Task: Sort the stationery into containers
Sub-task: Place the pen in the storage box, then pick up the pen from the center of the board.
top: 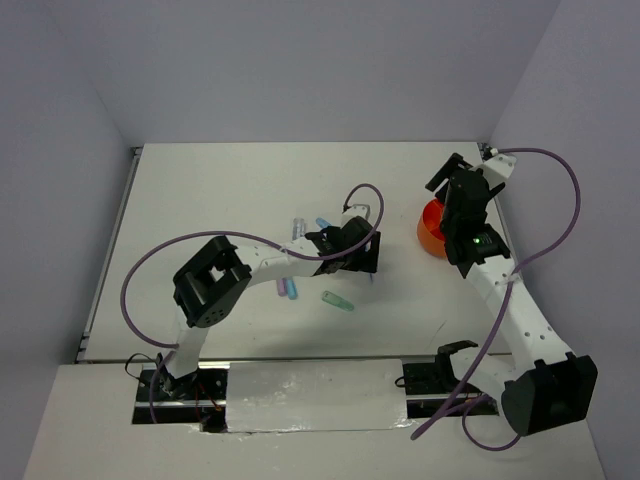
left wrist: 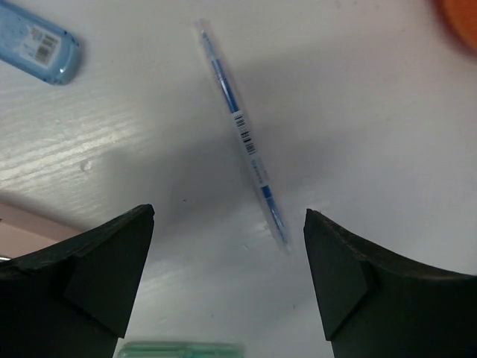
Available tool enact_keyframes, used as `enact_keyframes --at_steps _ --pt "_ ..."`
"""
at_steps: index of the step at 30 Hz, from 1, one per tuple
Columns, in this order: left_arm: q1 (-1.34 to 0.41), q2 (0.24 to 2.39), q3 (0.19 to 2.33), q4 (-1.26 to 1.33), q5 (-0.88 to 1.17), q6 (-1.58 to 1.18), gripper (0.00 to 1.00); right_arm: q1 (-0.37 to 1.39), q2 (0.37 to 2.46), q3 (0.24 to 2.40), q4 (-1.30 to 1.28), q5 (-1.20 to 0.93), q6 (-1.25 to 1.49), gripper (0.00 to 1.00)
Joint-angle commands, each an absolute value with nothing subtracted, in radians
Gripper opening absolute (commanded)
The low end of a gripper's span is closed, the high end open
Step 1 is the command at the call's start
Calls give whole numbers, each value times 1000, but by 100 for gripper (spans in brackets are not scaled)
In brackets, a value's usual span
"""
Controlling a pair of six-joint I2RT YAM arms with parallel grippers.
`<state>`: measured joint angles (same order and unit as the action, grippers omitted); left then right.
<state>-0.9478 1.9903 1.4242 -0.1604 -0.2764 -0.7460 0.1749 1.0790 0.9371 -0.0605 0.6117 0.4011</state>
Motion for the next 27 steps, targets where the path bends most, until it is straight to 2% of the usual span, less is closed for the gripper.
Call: enact_keyframes --at_steps 1,10,16,20,22,23,25,26,27 --pt "-976 2046 1500 -213 -350 -799 94 210 1016 963 -231 543 442 78" --pt "-1000 2158 1630 -259 -443 -830 90 233 821 815 -264 420 469 78" --pt "-1025 2293 1805 -451 -567 -860 82 233 769 787 -301 391 465 78" --pt "-1026 2333 1838 -517 -594 -879 78 233 721 773 -305 342 472 78" --pt "-1025 2341 1830 -515 -580 -877 71 233 706 769 -311 328 479 78" --pt "-1025 2342 1825 -506 -574 -876 62 233 692 770 -319 322 479 78" --pt "-1025 2344 1812 -505 -554 -880 52 233 680 776 -330 310 480 78" --pt "-1025 2342 1803 -503 -543 -882 41 233 667 779 -333 305 482 78" --pt "-1025 2336 1772 -493 -534 -887 35 233 661 779 -334 301 483 78"
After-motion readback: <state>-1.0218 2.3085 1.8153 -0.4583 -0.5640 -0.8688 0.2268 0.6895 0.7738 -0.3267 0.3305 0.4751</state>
